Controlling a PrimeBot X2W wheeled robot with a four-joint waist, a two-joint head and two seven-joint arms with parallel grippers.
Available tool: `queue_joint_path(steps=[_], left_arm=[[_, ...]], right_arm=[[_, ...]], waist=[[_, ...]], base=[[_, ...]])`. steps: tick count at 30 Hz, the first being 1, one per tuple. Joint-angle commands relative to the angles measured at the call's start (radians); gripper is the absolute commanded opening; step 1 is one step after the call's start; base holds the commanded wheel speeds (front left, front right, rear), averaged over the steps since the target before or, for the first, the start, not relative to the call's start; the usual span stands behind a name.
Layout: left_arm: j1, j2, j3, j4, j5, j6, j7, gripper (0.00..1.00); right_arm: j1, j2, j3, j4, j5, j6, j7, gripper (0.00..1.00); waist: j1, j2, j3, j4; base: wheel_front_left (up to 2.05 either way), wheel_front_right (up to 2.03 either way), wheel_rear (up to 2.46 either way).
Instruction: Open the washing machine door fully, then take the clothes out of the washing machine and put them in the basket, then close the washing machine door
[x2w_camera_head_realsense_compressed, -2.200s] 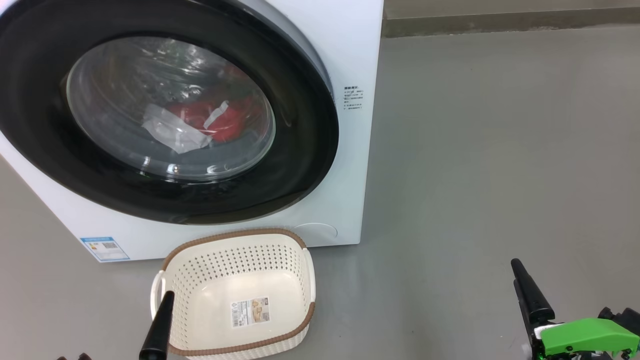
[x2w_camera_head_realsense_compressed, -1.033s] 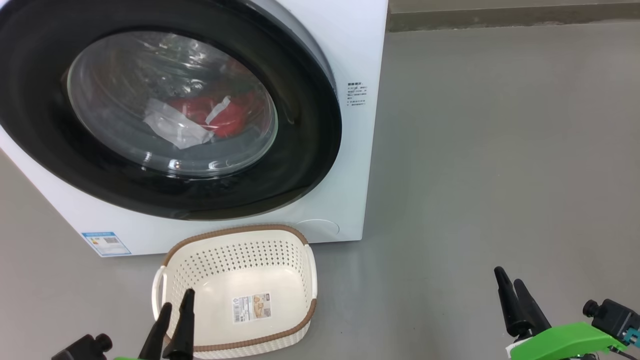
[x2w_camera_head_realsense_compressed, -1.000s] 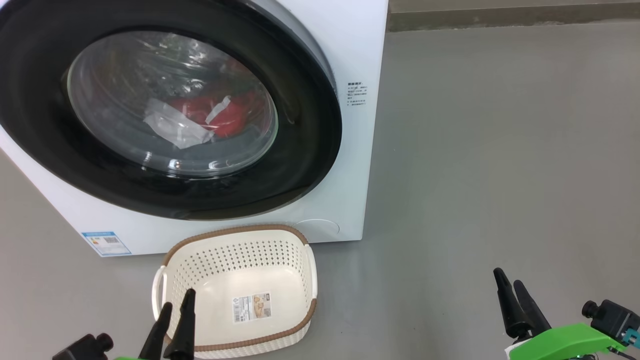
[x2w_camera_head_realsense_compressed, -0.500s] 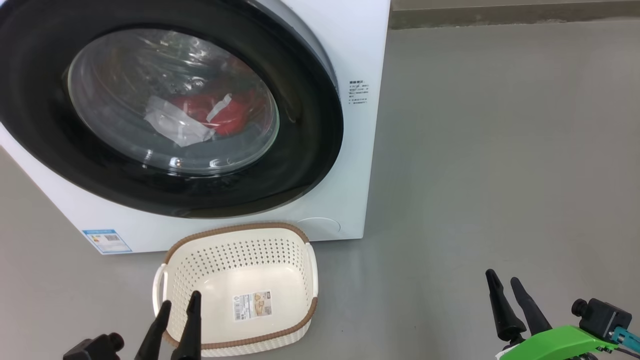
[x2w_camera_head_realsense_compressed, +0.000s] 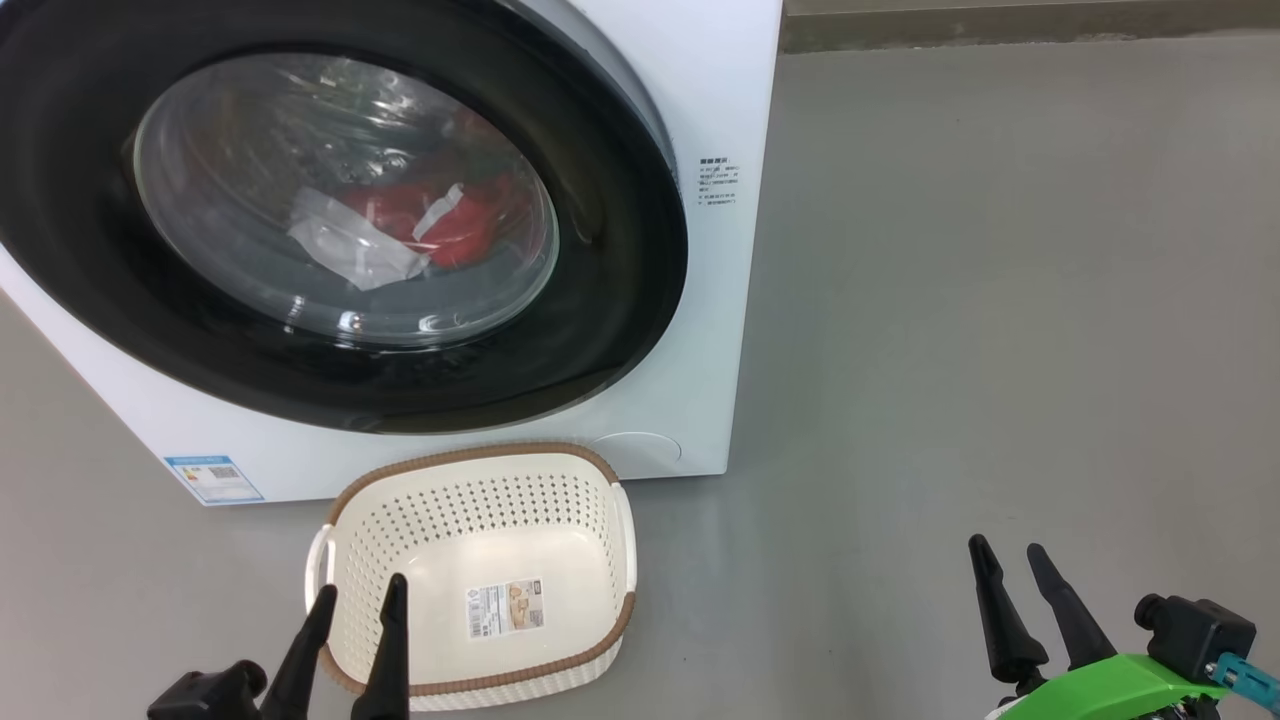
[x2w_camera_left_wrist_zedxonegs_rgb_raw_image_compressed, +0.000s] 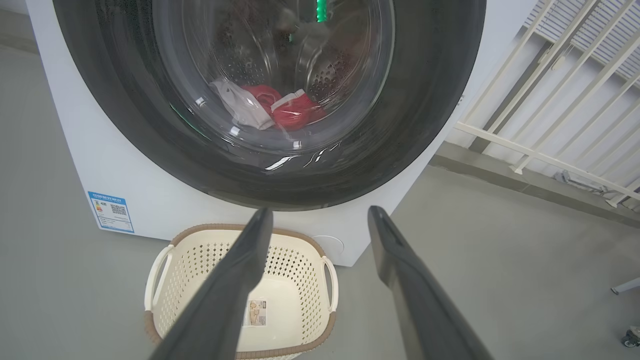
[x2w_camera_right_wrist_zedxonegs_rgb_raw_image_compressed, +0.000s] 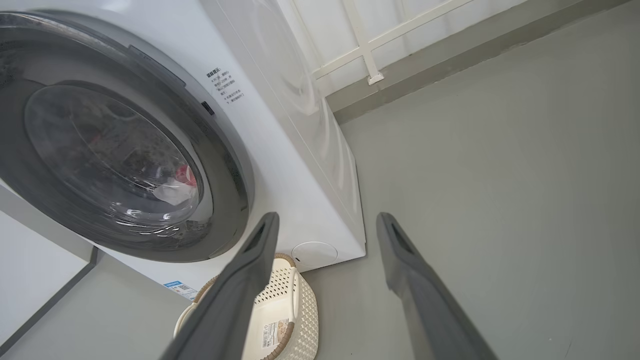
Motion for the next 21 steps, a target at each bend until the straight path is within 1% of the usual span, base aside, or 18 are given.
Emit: queue_joint_path(steps=[1,14,21], left_arm=[[-0.006,0.017,0.02,-0.034,0.029,0.009,-0.013,1.0],[0.005,0.012,0.025,-0.034,0.181,0.002,-0.052,1.0],[0.012,0.001,0.046,-0.028,0.25,-0.01,-0.073,1.0]], right_arm=[[-0.002,-0.015,0.019,-0.031,-0.027,0.0,-0.013,1.0],[0.023,-0.018,0.008,-0.052,-0.136,0.0,-0.051,1.0],[0.042,-0.019,-0.008,-0.06,-0.188,0.0,-0.072,1.0]], waist=[[0.0,0.0,-0.001,0.0],[0.0,0.0,0.001,0.003],[0.0,0.0,0.0,0.004]], base=[[0.0,0.0,0.0],[0.0,0.0,0.0],[0.0,0.0,0.0]])
